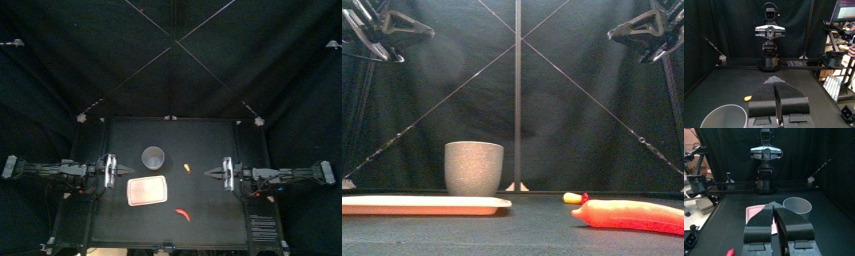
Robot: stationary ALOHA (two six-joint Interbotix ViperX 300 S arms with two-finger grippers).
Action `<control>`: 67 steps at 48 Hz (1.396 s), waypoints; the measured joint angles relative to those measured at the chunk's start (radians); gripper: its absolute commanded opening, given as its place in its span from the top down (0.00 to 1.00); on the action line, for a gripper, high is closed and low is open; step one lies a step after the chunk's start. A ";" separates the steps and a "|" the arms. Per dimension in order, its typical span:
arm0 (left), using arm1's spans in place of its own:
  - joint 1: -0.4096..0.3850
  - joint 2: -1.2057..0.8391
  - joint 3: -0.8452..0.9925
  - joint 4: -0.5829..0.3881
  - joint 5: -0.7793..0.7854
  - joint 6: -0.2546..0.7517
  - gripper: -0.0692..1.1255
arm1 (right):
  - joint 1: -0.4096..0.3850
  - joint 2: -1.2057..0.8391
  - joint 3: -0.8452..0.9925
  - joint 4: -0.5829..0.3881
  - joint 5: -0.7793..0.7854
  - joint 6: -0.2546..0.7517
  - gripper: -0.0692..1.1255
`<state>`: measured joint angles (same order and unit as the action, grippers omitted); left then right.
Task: Pick the red chile then place it in the grey bowl
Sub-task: Pick the red chile
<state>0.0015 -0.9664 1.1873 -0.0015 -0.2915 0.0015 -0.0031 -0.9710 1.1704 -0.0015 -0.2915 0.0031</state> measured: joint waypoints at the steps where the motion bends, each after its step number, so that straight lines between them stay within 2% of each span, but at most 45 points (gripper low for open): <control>1: 0.000 0.000 0.002 0.002 0.000 0.000 1.00 | 0.000 0.000 0.000 0.000 0.000 -0.002 0.96; 5: 0.008 -0.011 0.006 0.002 0.000 0.000 0.97 | 0.003 0.021 0.000 0.049 0.003 0.029 0.92; 14: 0.015 -0.040 0.017 0.002 0.000 0.000 0.96 | 0.021 0.153 -0.048 0.279 0.098 0.201 0.89; 20: 0.017 -0.046 0.021 0.002 0.000 0.000 0.96 | 0.100 0.295 -0.114 0.379 0.192 0.321 0.89; 27: 0.020 -0.048 0.023 0.002 0.000 0.000 0.96 | 0.209 0.449 -0.193 0.410 0.229 0.442 0.88; 30: 0.021 -0.048 0.023 0.002 0.000 0.000 0.96 | 0.229 0.511 -0.227 0.413 0.255 0.492 0.88; 35: 0.023 -0.048 0.023 0.000 0.000 0.000 0.96 | 0.241 0.624 -0.278 0.417 0.331 0.577 0.88; 43: 0.028 -0.048 0.026 0.000 0.000 0.000 0.96 | 0.241 0.805 -0.373 0.380 0.466 0.649 0.83; 49: 0.034 -0.048 0.028 0.002 0.000 0.000 0.96 | 0.241 0.934 -0.477 0.330 0.575 0.655 0.71; 60: 0.041 -0.048 0.031 0.000 0.000 0.000 0.96 | 0.242 1.100 -0.693 0.179 0.868 0.673 0.28; 64: 0.043 -0.048 0.031 0.002 0.000 0.000 0.96 | 0.247 1.134 -0.747 0.138 0.940 0.721 0.13; 67: 0.043 -0.048 0.031 0.002 0.000 -0.002 0.96 | 0.262 1.157 -0.776 0.098 0.977 0.750 0.06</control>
<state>0.0445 -1.0140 1.2180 0.0000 -0.2915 0.0000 0.2592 0.1856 0.3942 0.0966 0.6857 0.7532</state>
